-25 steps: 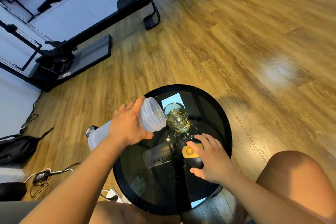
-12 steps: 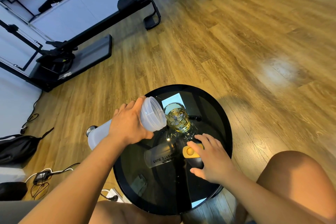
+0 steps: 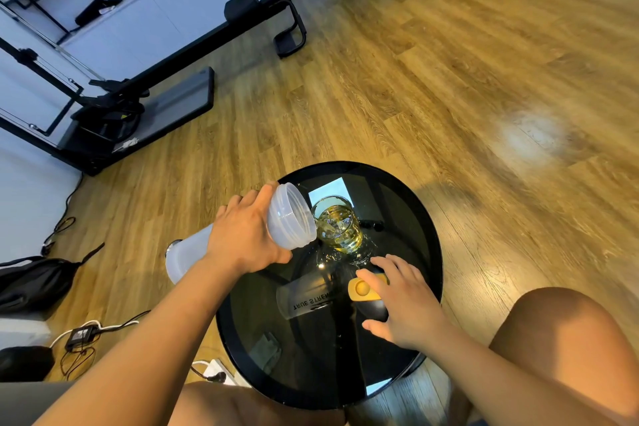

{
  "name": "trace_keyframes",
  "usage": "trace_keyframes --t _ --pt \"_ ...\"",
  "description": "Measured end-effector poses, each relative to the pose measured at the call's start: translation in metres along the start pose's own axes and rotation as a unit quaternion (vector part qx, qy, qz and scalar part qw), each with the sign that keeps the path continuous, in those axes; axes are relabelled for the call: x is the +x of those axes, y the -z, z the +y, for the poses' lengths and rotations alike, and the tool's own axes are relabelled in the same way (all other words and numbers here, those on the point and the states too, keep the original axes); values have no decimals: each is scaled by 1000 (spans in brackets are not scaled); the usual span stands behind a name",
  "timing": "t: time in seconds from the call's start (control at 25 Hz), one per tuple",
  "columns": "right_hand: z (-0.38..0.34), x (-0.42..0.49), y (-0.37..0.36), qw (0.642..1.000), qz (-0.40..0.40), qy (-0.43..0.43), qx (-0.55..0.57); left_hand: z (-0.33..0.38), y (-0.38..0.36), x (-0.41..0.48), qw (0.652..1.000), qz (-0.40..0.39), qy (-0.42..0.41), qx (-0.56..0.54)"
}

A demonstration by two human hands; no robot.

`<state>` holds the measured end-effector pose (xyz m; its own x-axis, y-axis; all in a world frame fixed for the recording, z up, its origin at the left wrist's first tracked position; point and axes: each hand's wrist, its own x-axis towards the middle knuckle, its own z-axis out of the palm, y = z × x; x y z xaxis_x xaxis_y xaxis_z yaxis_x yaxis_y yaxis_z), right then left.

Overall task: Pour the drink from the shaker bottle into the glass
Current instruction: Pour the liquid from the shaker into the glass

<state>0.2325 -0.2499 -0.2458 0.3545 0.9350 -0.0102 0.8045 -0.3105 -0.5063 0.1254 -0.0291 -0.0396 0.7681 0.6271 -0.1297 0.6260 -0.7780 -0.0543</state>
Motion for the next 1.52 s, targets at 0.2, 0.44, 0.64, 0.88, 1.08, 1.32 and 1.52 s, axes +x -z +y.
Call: trace_keyframes --t 0.2,0.44,0.64,0.88,1.08,1.32,1.52 --pt "-1 0 0 1000 -1 0 -2 1 2 1 1000 0 -3 14" --pt "-1 0 1 1000 -3 -1 -3 1 4 3 999 3 -10 34" --pt "0 0 1 1000 -6 0 0 1 5 4 998 5 -17 55" --pt "-1 0 2 1000 -6 0 -2 3 7 6 995 18 -36 92" --pt "-2 0 3 1000 -6 -1 -6 8 11 9 987 42 -61 139" --pt "-2 -1 5 1000 -16 -3 -10 11 16 13 958 118 -134 223" --pt "-2 -1 5 1000 -15 -5 -10 9 23 19 925 192 -223 240"
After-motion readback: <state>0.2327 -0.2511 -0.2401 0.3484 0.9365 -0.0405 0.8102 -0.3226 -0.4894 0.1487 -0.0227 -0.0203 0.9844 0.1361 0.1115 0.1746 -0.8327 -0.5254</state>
